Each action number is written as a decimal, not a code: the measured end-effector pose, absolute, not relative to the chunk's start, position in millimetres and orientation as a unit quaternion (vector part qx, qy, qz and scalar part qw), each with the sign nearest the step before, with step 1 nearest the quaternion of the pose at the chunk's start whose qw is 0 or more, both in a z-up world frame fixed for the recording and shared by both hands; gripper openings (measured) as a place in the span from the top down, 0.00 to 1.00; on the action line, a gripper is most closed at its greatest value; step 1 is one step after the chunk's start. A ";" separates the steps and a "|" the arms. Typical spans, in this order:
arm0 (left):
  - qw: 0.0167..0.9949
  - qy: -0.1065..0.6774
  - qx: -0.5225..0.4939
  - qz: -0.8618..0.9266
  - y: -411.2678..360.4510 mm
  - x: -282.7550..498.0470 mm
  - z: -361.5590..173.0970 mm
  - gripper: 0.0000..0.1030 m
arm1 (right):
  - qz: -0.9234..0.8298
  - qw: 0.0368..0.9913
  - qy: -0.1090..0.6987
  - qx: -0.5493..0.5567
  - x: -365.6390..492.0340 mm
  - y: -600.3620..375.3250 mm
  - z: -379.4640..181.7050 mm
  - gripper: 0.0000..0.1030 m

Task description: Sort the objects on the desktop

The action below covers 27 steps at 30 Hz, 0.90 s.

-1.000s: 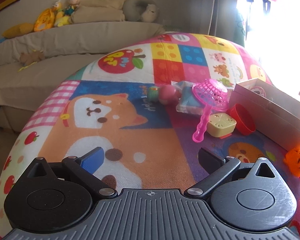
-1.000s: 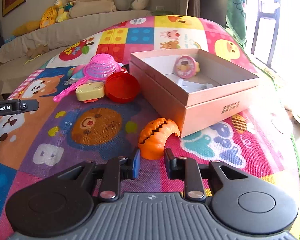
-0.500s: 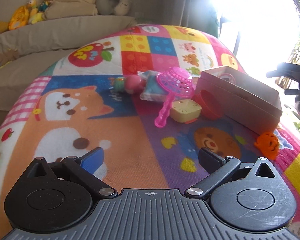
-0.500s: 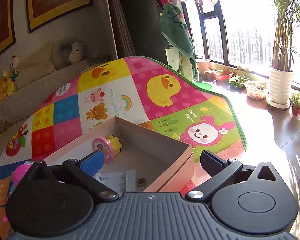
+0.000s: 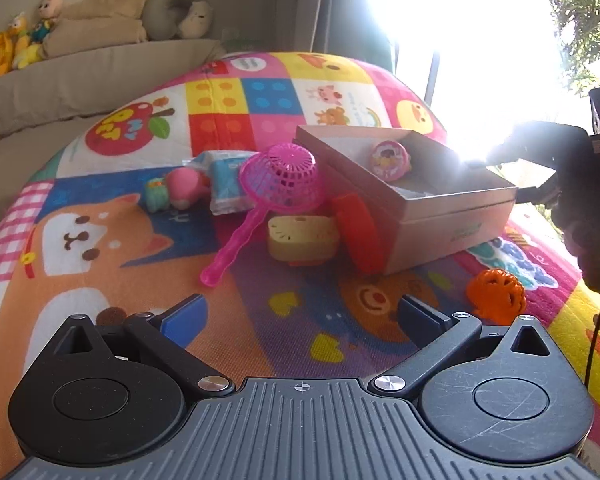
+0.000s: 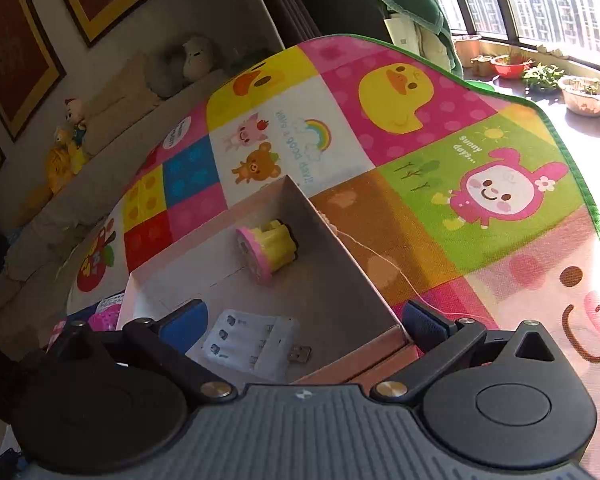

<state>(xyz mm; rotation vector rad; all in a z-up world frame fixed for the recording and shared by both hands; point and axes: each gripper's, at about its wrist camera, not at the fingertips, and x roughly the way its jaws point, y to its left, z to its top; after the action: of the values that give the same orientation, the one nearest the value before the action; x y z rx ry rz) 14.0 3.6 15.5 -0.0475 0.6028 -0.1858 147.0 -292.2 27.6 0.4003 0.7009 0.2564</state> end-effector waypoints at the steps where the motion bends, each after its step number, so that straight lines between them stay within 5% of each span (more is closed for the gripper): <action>1: 0.951 0.296 -0.022 -0.091 3.6 14.1 15.3 0.00 | 0.148 0.907 0.345 0.191 140.9 -284.8 27.9 0.00; 11: 0.953 0.293 -0.012 -0.074 11.9 20.3 15.0 0.00 | 0.191 0.924 0.317 0.101 59.4 -244.9 32.2 0.00; 19: 0.955 0.295 -0.002 -0.042 12.3 66.9 14.6 0.00 | 0.079 0.927 0.330 0.159 31.5 -270.6 3.8 0.00; 23: 0.950 0.308 -0.027 -0.033 18.6 81.4 15.3 0.14 | 0.039 0.934 0.318 0.158 24.2 -274.8 -4.0 0.00; 27: 0.945 0.316 -0.033 -0.075 14.4 70.9 15.8 0.12 | 0.030 0.942 0.307 0.135 22.9 -266.4 -3.5 0.00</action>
<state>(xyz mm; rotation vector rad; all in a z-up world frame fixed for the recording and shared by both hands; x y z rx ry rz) 70.9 14.4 15.8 -0.0680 0.6430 -0.1524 22.9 -266.4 -3.5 0.2750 0.6256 0.0603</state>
